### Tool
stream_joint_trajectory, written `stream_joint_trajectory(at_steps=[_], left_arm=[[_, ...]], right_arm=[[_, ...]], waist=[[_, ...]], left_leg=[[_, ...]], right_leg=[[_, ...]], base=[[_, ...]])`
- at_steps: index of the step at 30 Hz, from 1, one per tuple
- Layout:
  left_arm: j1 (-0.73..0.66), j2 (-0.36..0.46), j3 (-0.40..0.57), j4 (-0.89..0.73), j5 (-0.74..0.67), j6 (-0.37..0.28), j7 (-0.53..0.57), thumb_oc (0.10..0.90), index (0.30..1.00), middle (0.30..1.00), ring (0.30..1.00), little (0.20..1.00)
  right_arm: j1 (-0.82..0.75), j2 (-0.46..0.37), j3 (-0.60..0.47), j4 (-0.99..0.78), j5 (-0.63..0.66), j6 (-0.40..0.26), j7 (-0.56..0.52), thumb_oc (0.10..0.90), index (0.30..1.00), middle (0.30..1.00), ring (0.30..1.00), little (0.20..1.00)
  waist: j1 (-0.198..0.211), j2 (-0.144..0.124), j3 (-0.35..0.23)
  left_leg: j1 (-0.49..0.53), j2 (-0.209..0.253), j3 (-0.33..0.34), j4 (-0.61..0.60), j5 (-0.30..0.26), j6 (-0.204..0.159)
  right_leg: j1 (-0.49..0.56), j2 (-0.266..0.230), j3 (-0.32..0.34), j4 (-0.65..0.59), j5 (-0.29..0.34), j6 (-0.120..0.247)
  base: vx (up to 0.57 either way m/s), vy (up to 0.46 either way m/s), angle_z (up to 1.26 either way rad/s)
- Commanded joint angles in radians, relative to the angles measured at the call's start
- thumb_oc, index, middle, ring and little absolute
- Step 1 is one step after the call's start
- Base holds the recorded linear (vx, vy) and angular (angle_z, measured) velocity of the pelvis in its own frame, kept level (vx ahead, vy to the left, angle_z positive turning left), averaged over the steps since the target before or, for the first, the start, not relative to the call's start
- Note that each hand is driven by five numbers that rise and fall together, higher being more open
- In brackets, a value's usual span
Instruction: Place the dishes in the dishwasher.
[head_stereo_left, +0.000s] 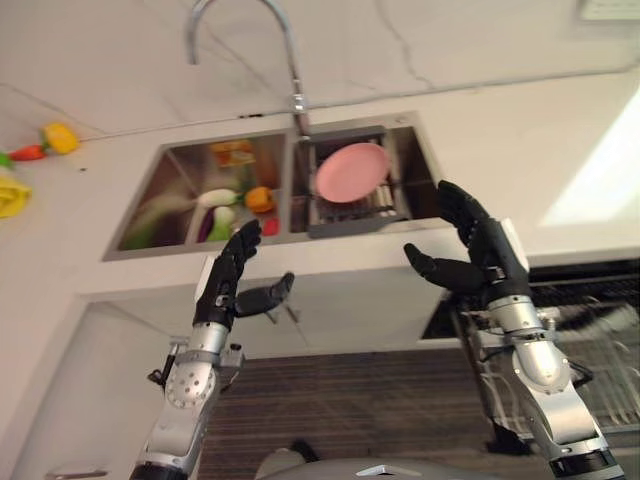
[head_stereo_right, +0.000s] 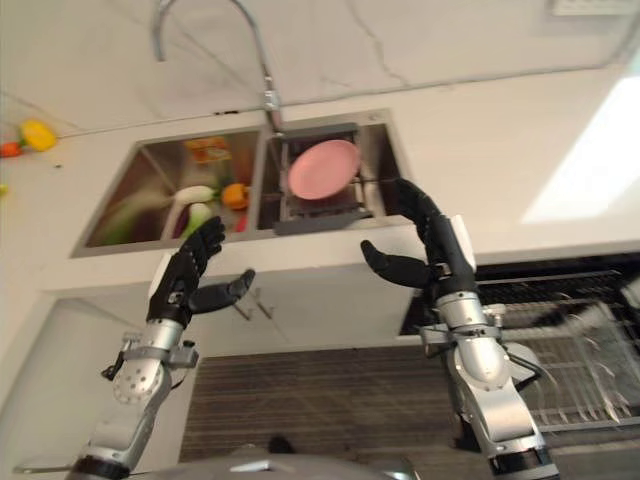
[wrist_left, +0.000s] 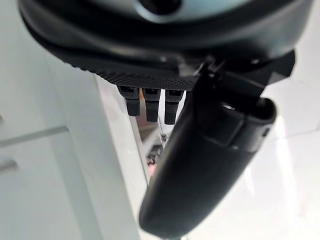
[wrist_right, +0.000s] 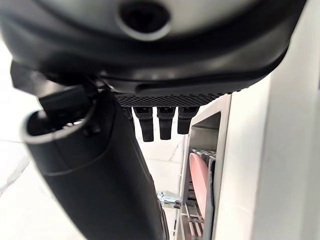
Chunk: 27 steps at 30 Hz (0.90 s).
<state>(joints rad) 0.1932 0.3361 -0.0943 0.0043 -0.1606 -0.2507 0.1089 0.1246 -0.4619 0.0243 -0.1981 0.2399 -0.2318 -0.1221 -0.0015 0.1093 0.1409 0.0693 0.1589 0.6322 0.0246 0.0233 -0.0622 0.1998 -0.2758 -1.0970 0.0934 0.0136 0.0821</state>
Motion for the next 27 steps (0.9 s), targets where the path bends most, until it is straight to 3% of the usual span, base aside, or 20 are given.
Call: stream_joint_trajectory(at_steps=[1, 2, 3, 4, 5, 6, 8, 10, 14, 15, 17, 18, 23, 25, 26, 27], left_arm=[[0.045, 0.094, 0.113, -0.121, 0.064, -0.052, 0.057, 0.800, 0.900, 0.900, 0.900, 0.900], [0.042, 0.104, 0.107, -0.105, 0.083, -0.056, 0.066, 0.800, 0.900, 0.900, 0.900, 0.900], [0.033, 0.111, 0.100, -0.092, 0.095, -0.058, 0.072, 0.800, 0.900, 0.900, 0.900, 0.900], [0.033, 0.111, 0.100, -0.092, 0.095, -0.058, 0.072, 0.800, 0.900, 0.900, 0.900, 0.900], [0.010, 0.117, 0.088, -0.071, 0.102, -0.056, 0.082, 0.800, 0.900, 0.900, 0.900, 0.900], [0.001, 0.131, 0.100, -0.066, 0.121, -0.058, 0.080, 0.800, 0.900, 0.900, 0.900, 0.900], [0.026, 0.141, 0.125, -0.080, 0.142, -0.060, 0.069, 0.800, 0.900, 0.900, 0.900, 0.900], [0.082, 0.129, 0.172, -0.088, 0.132, -0.050, 0.052, 0.800, 0.900, 0.900, 0.900, 0.900], [0.136, 0.118, 0.205, -0.088, 0.108, -0.041, 0.020, 0.800, 0.900, 0.900, 0.900, 0.900], [0.156, 0.112, 0.208, -0.087, 0.091, -0.035, 0.000, 0.800, 0.900, 0.900, 0.900, 0.900], [0.166, 0.108, 0.208, -0.085, 0.088, -0.032, -0.007, 0.800, 0.900, 0.900, 0.900, 0.900], [0.195, 0.088, 0.211, -0.088, 0.074, -0.019, -0.031, 0.800, 0.900, 0.900, 0.900, 0.900], [0.247, 0.035, 0.217, -0.048, 0.016, 0.012, -0.046, 0.800, 0.900, 0.900, 0.900, 0.900], [0.285, -0.004, 0.198, 0.064, -0.029, 0.066, -0.068, 0.800, 0.900, 0.900, 0.900, 0.900], [0.280, -0.007, 0.196, 0.072, -0.032, 0.063, -0.069, 0.800, 0.900, 0.900, 0.900, 0.900], [0.303, -0.021, 0.166, 0.189, -0.031, 0.106, -0.092, 0.800, 0.900, 0.900, 0.900, 0.900]], right_arm=[[-0.108, 0.056, -0.038, -0.003, 0.041, -0.100, -0.006, 0.800, 0.900, 0.900, 0.900, 0.900], [-0.121, 0.061, -0.040, 0.009, 0.041, -0.096, -0.009, 0.800, 0.900, 0.900, 0.900, 0.900], [-0.132, 0.062, -0.046, 0.018, 0.037, -0.094, -0.015, 0.800, 0.900, 0.900, 0.900, 0.900], [-0.132, 0.062, -0.046, 0.018, 0.037, -0.094, -0.015, 0.800, 0.900, 0.900, 0.900, 0.900], [-0.142, 0.060, -0.053, 0.026, 0.028, -0.093, -0.028, 0.800, 0.900, 0.900, 0.900, 0.900], [-0.151, 0.055, -0.095, 0.023, 0.007, -0.096, -0.051, 0.800, 0.900, 0.900, 0.900, 0.900], [-0.147, 0.057, -0.115, 0.025, -0.013, -0.096, -0.059, 0.800, 0.900, 0.900, 0.900, 0.900], [-0.155, 0.061, -0.125, 0.048, -0.013, -0.092, -0.060, 0.800, 0.900, 0.900, 0.900, 0.900], [-0.168, 0.067, -0.119, 0.067, -0.002, -0.093, -0.057, 0.800, 0.900, 0.900, 0.900, 0.900], [-0.179, 0.071, -0.111, 0.068, 0.004, -0.095, -0.053, 0.800, 0.900, 0.900, 0.900, 0.900], [-0.180, 0.071, -0.111, 0.068, 0.004, -0.095, -0.053, 0.800, 0.900, 0.900, 0.900, 0.900], [-0.183, 0.073, -0.105, 0.067, 0.000, -0.093, -0.048, 0.800, 0.900, 0.900, 0.900, 0.900], [-0.202, 0.068, -0.090, 0.068, -0.020, -0.085, -0.057, 0.800, 0.900, 0.900, 0.900, 0.900], [-0.226, 0.057, -0.092, 0.064, -0.045, -0.071, -0.061, 0.800, 0.900, 0.900, 0.900, 0.900], [-0.227, 0.053, -0.091, 0.064, -0.046, -0.070, -0.063, 0.800, 0.900, 0.900, 0.900, 0.900], [-0.247, 0.044, -0.089, 0.063, -0.060, -0.062, -0.062, 0.800, 0.900, 0.900, 0.900, 0.900]], waist=[[0.050, -0.054, -0.054], [0.038, -0.058, -0.044], [0.020, -0.065, -0.034], [0.020, -0.065, -0.034], [0.001, -0.074, -0.025], [0.008, -0.092, -0.025], [0.031, -0.113, -0.034], [0.068, -0.138, -0.039], [0.097, -0.144, -0.040], [0.107, -0.137, -0.037], [0.111, -0.133, -0.037], [0.119, -0.118, -0.037], [0.132, -0.092, -0.032], [0.133, -0.075, -0.028], [0.133, -0.071, -0.027], [0.125, -0.063, -0.025]], left_leg=[[0.062, 0.022, -0.034, -0.004, -0.041, -0.008], [0.059, 0.019, -0.060, -0.018, -0.039, -0.011], [0.059, 0.016, -0.087, -0.025, -0.035, -0.018], [0.059, 0.016, -0.087, -0.025, -0.035, -0.018], [0.056, 0.020, -0.109, -0.031, -0.026, -0.029], [0.057, 0.045, -0.118, -0.040, -0.014, -0.039], [0.048, 0.064, -0.116, -0.034, 0.009, -0.046], [0.028, 0.101, -0.107, -0.008, 0.032, -0.065], [0.013, 0.154, -0.096, 0.036, 0.056, -0.092], [0.007, 0.187, -0.094, 0.061, 0.080, -0.114], [0.005, 0.196, -0.093, 0.069, 0.089, -0.120], [0.007, 0.217, -0.090, 0.086, 0.108, -0.136], [-0.001, 0.239, -0.094, 0.123, 0.140, -0.153], [-0.005, 0.251, -0.092, 0.143, 0.158, -0.158], [-0.005, 0.253, -0.092, 0.144, 0.159, -0.159], [-0.002, 0.254, -0.087, 0.147, 0.164, -0.159]], right_leg=[[-0.088, -0.116, 0.063, -0.037, 0.070, 0.046], [-0.105, -0.135, 0.107, 0.007, 0.077, 0.068], [-0.133, -0.137, 0.198, 0.036, 0.081, 0.090], [-0.133, -0.137, 0.198, 0.036, 0.081, 0.090], [-0.160, -0.112, 0.311, 0.042, 0.058, 0.101], [-0.149, -0.090, 0.380, 0.037, 0.037, 0.108], [-0.106, -0.066, 0.347, 0.005, 0.014, 0.092], [-0.071, -0.007, 0.321, -0.048, -0.018, 0.062], [-0.047, 0.064, 0.322, -0.112, -0.042, 0.029], [-0.035, 0.112, 0.335, -0.149, -0.061, 0.003], [-0.027, 0.127, 0.338, -0.163, -0.066, -0.003], [-0.016, 0.151, 0.344, -0.176, -0.082, -0.019], [-0.007, 0.177, 0.360, -0.178, -0.107, -0.043], [0.000, 0.189, 0.365, -0.180, -0.120, -0.054], [0.001, 0.191, 0.365, -0.180, -0.121, -0.056], [0.004, 0.194, 0.371, -0.180, -0.125, -0.060]], base=[[0.03, 0.219, 1.39], [0.06, 0.063, 1.11], [0.06, 0.056, 0.64], [0.06, 0.009, 0.47], [0.05, -0.057, 0.66], [0.07, -0.093, 1.00], [0.05, -0.180, 1.14], [0.01, -0.321, 0.45], [-0.02, -0.235, -0.20], [-0.04, -0.238, -0.12], [-0.04, -0.197, -0.08], [-0.03, -0.196, -0.08], [-0.03, -0.127, -0.13], [-0.02, -0.071, -0.12], [-0.01, -0.016, -0.12], [0.00, 0.006, -0.15]])
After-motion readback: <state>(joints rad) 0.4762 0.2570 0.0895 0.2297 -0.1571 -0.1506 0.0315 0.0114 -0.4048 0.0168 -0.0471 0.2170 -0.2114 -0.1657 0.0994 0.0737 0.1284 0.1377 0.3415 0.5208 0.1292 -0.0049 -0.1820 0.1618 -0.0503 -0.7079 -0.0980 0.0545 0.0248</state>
